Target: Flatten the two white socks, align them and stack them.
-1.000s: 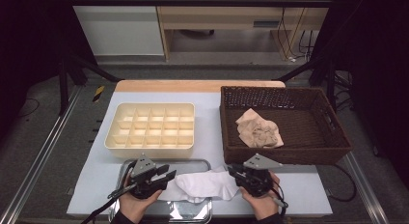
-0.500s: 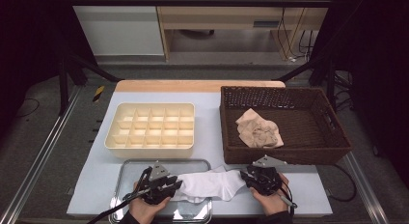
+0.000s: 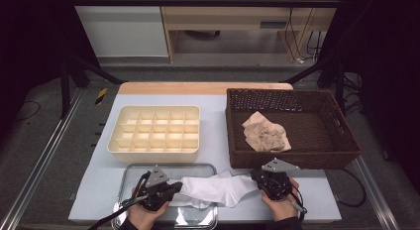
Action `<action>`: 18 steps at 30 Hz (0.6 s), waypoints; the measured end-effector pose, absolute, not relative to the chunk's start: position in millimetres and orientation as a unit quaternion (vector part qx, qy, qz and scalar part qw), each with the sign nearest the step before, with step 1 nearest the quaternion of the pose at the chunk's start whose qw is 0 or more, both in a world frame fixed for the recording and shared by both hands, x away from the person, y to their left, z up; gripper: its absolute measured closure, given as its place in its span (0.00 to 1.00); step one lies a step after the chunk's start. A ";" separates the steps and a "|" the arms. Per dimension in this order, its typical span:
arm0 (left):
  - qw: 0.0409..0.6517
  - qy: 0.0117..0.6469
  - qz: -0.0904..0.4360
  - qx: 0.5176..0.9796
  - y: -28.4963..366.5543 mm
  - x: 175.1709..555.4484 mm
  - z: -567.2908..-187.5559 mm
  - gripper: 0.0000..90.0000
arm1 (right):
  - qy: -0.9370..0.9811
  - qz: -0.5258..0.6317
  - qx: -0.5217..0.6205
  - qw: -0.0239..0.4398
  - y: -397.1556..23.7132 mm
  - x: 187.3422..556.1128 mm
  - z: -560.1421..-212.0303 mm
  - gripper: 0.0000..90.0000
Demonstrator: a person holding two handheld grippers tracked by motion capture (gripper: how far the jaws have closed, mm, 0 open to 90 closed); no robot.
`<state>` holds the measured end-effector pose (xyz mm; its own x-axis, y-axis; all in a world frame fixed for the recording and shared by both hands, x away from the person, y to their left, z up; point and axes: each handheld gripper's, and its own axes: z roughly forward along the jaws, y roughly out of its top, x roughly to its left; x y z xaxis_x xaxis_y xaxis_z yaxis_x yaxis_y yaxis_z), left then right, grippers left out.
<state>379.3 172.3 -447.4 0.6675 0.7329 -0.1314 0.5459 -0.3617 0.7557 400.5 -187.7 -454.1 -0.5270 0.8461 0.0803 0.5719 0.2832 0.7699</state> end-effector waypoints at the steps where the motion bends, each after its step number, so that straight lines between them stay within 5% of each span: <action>1: 0.409 0.390 0.119 0.816 175.2 378.1 -445.8 0.99 | 0.781 0.394 0.451 0.177 -187.4 400.8 -452.8 1.00; 3: 0.412 0.394 0.121 0.813 179.8 376.9 -445.2 0.99 | 0.785 0.386 0.453 0.176 -185.2 402.9 -456.2 0.99; 7: 0.401 0.398 0.122 0.816 184.8 379.2 -452.8 0.98 | 0.780 0.366 0.478 0.171 -185.9 408.1 -469.1 0.75; 10: 0.389 0.403 0.120 0.820 184.5 381.4 -461.0 0.98 | 0.780 0.359 0.488 0.158 -189.1 409.9 -474.1 0.71; 12: 0.389 0.403 0.120 0.820 184.0 381.7 -462.8 0.98 | 0.782 0.355 0.490 0.150 -188.0 409.5 -479.6 0.73; 15: 0.391 0.403 0.123 0.818 184.9 381.5 -462.2 0.98 | 0.787 0.360 0.483 0.137 -187.9 407.9 -476.9 0.90; 18: 0.393 0.406 0.127 0.815 186.5 382.0 -461.6 0.98 | 0.787 0.361 0.476 0.153 -187.0 406.0 -471.3 0.92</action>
